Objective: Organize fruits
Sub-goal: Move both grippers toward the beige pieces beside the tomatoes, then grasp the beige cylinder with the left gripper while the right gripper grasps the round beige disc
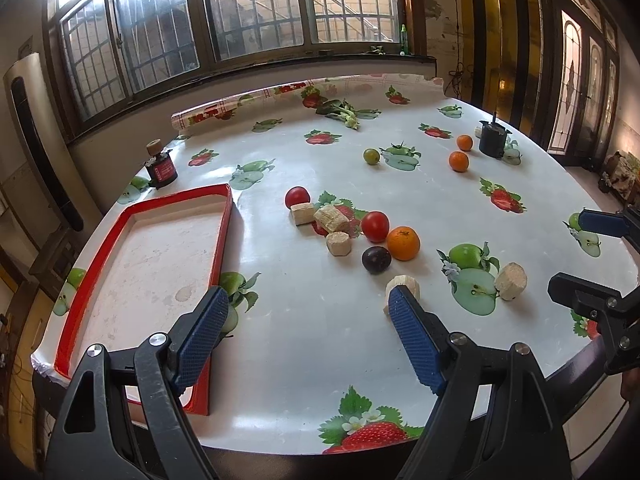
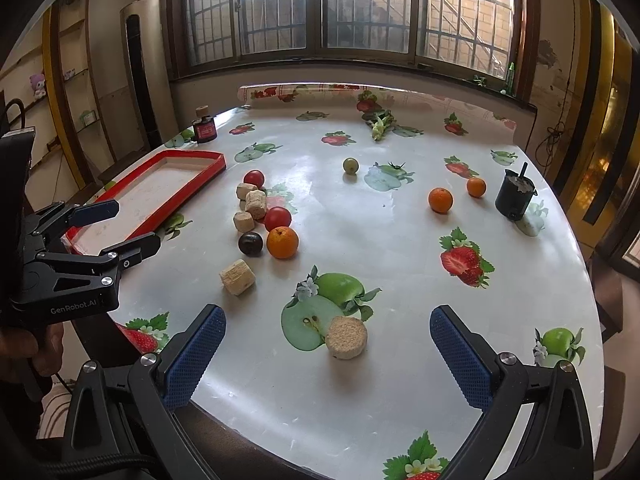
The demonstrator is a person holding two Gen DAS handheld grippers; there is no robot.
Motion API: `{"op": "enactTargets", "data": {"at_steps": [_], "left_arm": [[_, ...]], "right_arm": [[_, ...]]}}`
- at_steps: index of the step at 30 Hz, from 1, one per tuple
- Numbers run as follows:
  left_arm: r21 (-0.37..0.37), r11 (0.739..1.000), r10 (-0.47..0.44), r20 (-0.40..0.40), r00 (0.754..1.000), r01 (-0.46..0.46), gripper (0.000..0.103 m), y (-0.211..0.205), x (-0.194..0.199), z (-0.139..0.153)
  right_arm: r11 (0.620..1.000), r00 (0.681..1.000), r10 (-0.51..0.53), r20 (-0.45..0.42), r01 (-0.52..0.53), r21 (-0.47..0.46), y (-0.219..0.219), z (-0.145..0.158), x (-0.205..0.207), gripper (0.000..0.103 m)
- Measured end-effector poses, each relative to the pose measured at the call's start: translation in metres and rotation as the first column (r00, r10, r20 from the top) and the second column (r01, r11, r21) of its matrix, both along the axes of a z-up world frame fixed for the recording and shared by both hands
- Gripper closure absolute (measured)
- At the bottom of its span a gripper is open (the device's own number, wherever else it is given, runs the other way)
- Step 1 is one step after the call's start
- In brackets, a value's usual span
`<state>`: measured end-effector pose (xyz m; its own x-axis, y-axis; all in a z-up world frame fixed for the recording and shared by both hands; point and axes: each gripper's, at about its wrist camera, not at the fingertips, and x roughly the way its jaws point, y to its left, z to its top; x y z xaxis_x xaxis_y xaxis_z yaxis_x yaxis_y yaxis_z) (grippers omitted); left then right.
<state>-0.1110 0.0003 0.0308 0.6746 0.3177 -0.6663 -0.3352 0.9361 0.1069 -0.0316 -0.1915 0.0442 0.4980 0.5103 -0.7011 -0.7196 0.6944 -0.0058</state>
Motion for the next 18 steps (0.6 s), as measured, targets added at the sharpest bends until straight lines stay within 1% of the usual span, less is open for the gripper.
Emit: {"op": "enactTargets", "data": {"at_steps": [10, 18], "left_arm": [[-0.007, 1.000, 0.003, -0.007, 1.000, -0.003, 0.020, 0.000, 0.000, -0.003], [-0.019, 1.000, -0.021, -0.020, 1.000, 0.021, 0.020, -0.006, 0.002, -0.007]], "right_arm": [[0.999, 0.999, -0.028, 0.035, 0.029, -0.034, -0.003, -0.005, -0.002, 0.000], [1.000, 1.000, -0.013, -0.002, 0.013, -0.024, -0.011, -0.012, -0.001, 0.000]]}}
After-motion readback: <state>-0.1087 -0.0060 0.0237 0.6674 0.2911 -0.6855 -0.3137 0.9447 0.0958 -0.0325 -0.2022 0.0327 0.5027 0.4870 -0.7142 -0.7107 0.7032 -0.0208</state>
